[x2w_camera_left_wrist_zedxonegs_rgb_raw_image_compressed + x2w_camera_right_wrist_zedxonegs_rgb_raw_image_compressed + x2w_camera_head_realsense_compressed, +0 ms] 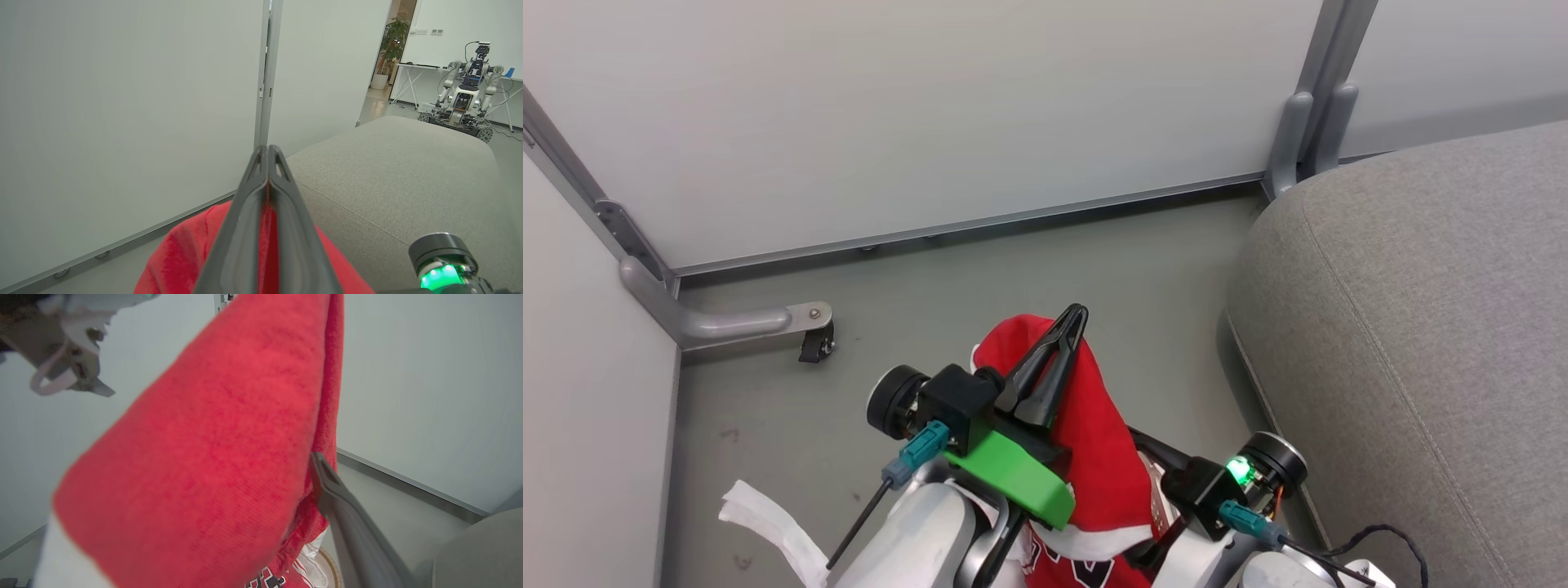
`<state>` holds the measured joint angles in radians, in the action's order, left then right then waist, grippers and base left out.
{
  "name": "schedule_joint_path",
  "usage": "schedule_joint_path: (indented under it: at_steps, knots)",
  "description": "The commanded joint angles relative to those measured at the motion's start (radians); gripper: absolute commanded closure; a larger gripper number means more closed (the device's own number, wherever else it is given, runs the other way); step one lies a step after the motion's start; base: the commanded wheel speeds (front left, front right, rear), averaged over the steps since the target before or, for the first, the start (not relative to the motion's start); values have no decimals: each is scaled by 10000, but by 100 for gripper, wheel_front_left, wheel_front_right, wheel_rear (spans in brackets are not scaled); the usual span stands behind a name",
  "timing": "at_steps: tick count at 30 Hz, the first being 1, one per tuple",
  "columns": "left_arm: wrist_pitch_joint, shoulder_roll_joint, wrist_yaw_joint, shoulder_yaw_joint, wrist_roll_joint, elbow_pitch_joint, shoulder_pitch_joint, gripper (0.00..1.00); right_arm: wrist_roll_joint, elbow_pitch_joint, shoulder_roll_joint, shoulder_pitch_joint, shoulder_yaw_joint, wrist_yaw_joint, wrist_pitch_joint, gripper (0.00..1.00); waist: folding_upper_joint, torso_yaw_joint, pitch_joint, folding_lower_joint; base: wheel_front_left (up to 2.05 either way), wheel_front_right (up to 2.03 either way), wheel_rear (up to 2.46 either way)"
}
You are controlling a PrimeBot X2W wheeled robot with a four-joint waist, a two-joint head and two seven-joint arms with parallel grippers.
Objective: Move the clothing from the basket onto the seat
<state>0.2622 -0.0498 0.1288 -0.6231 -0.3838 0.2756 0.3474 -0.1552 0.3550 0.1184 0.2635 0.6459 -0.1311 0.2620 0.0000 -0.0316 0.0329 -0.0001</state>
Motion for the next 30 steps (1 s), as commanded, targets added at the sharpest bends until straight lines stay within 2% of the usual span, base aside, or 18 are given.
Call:
schedule_joint_path:
  at_steps: [1,11,12,13,14,15,29,30]
  knots:
    - [40,-18,29,-53,-104,-41,169,100,-81,13,15,151,90,7,44,0,0,60,29,1,0,0,0]
    - [40,-18,28,-375,-182,-68,308,100,-295,37,-132,555,587,7,44,0,0,211,191,1,0,0,0]
    - [40,-19,28,-407,-199,-69,322,100,-323,46,-157,589,604,7,44,8,0,229,198,1,0,0,0]
    - [40,-19,28,-425,-210,-68,333,100,-356,50,-171,600,623,7,44,22,0,244,205,1,0,0,0]
    - [40,-19,29,-444,-218,-65,342,100,-395,81,-176,606,637,7,44,68,0,262,212,1,0,0,0]
    - [40,-19,28,-464,-215,-60,352,100,-452,120,-185,617,661,7,42,100,0,276,218,1,0,0,0]
    - [40,-19,28,-324,-44,63,313,100,-628,-32,-231,559,283,7,44,100,0,218,301,1,0,0,0]
    - [40,-19,28,-298,-24,73,303,29,-607,-72,-240,543,256,7,44,100,0,181,313,1,0,0,0]
